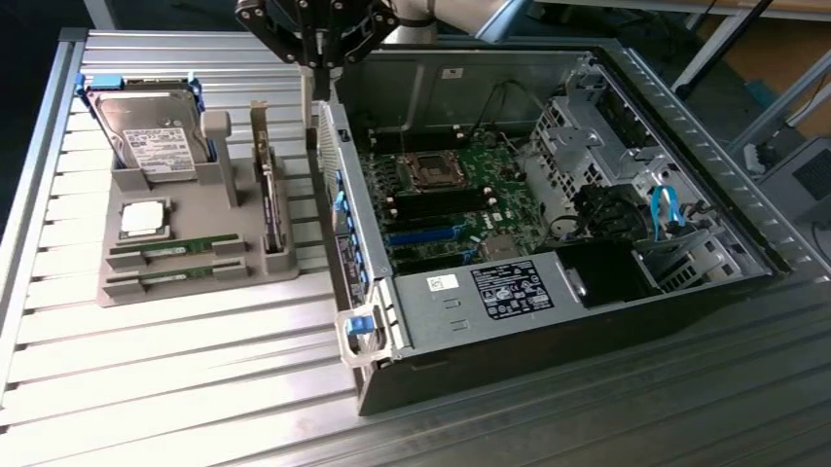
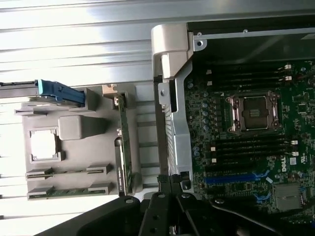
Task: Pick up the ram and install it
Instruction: 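Reach for the ram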
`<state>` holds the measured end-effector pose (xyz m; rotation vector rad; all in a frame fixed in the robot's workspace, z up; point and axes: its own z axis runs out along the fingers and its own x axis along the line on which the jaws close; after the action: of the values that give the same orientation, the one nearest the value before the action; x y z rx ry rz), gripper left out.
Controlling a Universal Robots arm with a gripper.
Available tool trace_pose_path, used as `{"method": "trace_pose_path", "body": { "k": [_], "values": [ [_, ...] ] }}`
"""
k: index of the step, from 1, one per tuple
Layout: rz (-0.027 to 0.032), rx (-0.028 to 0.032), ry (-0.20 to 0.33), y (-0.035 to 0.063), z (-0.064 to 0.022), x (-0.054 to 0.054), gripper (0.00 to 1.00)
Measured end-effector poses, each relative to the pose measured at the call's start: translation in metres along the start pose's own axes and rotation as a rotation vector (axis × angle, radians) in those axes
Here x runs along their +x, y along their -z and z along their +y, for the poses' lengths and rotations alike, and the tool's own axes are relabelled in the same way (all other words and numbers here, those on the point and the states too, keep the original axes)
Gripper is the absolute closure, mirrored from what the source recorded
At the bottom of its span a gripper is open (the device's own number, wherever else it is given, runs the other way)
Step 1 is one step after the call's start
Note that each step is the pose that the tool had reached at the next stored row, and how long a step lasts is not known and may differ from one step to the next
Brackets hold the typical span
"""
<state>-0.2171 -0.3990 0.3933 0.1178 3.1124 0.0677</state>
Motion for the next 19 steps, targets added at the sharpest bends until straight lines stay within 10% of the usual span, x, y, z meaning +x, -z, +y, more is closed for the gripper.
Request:
{"method": "trace_pose_path", "body": {
  "k": [19],
  "values": [
    [0.0000,0.0000,0.000,0.0022,-0.0058,0.078,0.90]
  ]
}}
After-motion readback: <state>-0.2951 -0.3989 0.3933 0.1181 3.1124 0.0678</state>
